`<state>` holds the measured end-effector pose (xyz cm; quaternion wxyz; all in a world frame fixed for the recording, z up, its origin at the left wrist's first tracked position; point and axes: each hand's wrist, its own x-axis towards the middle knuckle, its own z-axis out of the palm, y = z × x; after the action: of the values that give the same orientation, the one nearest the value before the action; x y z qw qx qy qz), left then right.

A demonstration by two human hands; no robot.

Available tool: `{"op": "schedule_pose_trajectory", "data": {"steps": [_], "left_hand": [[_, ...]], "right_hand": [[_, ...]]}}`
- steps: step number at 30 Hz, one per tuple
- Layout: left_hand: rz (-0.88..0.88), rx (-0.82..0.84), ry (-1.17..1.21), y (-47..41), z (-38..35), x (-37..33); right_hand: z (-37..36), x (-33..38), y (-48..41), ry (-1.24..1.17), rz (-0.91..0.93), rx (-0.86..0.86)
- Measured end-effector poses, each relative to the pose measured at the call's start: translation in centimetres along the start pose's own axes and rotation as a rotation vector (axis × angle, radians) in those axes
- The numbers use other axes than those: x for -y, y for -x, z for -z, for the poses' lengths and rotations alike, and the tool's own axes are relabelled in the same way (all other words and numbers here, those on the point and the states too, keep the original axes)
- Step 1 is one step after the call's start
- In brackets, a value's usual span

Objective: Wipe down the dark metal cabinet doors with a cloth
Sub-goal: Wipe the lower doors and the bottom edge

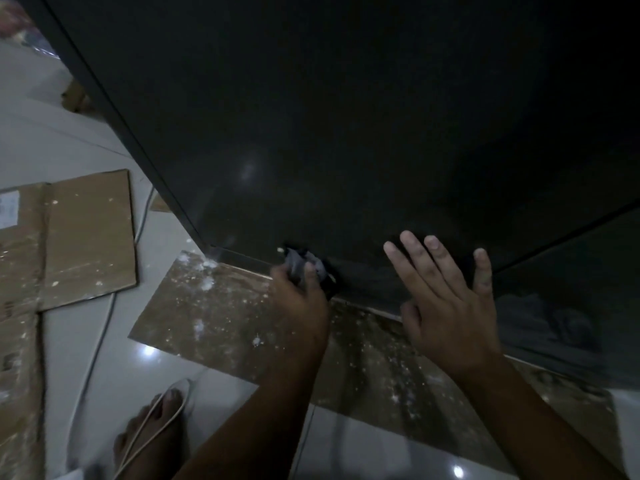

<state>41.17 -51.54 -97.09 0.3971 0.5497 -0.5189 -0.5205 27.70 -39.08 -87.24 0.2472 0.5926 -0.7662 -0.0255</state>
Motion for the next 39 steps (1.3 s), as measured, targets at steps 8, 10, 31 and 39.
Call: {"op": "schedule_pose_trajectory", "data": {"steps": [8, 10, 31, 39], "left_hand": [[-0.255, 0.166, -0.116, 5.5, -3.8, -1.5], [-0.237, 0.121, -0.054, 4.5, -3.2, -0.6], [-0.396, 0.262, -0.101, 10.3, -7.6, -3.0], [-0.096, -0.009, 0.022, 6.0, -6.2, 0.3]], "right_hand": [[0.2, 1.3, 0.3, -0.164, -0.187, -0.024], [0.2, 1.0, 0.8, -0.188, -0.216, -0.011], [2.2, -2.9, 5.2, -0.465, -0.511, -0.069], [1.2, -3.1, 5.3, -0.436, -0.498, -0.035]]}}
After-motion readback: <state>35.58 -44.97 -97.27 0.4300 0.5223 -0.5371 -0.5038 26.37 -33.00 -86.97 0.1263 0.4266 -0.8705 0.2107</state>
